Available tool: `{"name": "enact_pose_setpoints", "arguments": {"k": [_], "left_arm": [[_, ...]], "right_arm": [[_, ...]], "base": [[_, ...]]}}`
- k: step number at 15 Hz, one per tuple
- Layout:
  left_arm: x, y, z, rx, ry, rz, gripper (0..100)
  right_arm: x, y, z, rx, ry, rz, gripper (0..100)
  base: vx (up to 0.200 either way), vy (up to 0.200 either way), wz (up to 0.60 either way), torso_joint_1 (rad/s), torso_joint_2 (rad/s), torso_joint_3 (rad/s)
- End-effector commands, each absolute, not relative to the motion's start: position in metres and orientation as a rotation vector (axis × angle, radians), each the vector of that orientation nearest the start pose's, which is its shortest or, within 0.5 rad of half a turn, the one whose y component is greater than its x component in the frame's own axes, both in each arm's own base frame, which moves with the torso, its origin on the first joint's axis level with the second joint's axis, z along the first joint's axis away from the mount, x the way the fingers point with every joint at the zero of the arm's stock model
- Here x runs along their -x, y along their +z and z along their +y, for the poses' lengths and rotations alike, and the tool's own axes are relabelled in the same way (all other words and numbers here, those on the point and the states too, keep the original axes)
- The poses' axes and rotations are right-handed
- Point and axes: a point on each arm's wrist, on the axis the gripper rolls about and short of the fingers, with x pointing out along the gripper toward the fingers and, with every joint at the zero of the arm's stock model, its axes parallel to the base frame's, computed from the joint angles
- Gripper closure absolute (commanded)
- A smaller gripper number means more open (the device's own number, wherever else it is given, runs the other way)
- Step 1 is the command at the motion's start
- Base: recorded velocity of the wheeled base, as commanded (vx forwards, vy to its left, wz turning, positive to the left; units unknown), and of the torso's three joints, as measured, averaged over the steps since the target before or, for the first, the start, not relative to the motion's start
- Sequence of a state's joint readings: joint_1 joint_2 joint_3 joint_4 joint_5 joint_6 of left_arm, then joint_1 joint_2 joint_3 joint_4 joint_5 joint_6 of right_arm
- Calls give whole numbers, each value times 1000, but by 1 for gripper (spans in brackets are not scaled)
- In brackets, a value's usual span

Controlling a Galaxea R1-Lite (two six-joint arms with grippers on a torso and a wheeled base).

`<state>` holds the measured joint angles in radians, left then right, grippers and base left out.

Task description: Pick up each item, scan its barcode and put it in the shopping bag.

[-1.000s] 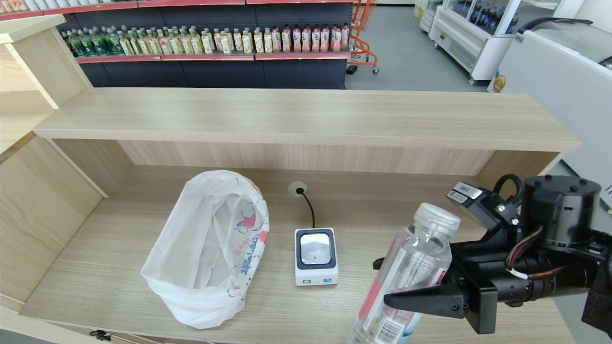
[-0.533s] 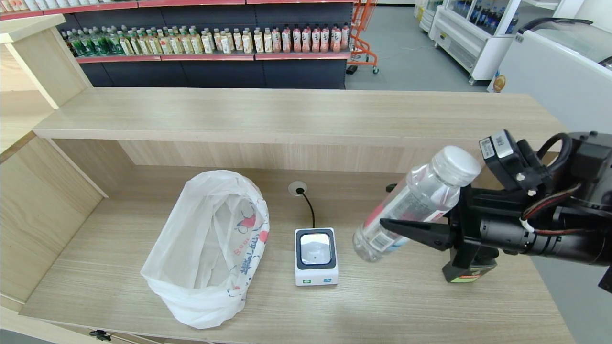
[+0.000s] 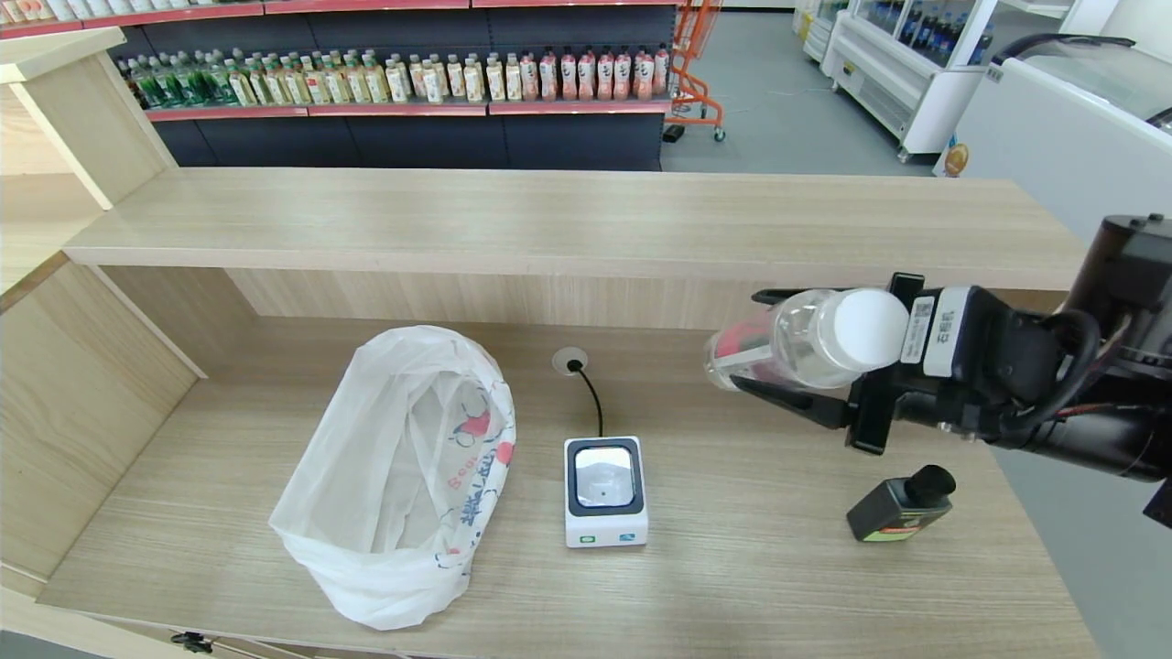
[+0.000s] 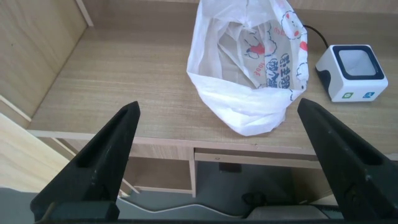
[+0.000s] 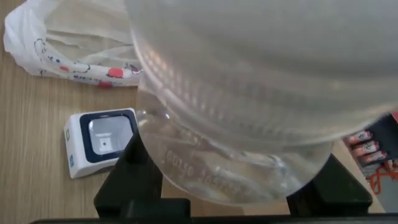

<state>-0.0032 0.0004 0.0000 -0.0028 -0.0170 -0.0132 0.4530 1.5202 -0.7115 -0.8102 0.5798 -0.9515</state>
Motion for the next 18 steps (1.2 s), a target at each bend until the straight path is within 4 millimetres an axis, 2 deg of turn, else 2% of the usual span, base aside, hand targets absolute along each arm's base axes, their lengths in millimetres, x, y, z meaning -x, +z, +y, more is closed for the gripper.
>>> {"name": "enact_pose_setpoints", "arguments": {"k": [1,6,13,15,18], "left_arm": [[23,76,0,14,-20,-1,0],[23,76,0,6,-20,-1,0],[23,76,0,11,-20,-1,0],[23,76,0,11,-20,-1,0],[23,76,0,5,-20,-1,0]], "right_arm": [[-233,214,126,900,962,-470,100],[-238,201,129,956,942,-534,100],[-237,198,129,964,968,-542,100],[-243,190,122,969,993,-530,100],[-270,174,93,985,1022,-515,100]], "base": [[0,0,0,0,0,0],[0,0,0,0,0,0],[0,200,0,0,2,1],[0,200,0,-7,2,0],[0,200,0,5,4,2]]}}
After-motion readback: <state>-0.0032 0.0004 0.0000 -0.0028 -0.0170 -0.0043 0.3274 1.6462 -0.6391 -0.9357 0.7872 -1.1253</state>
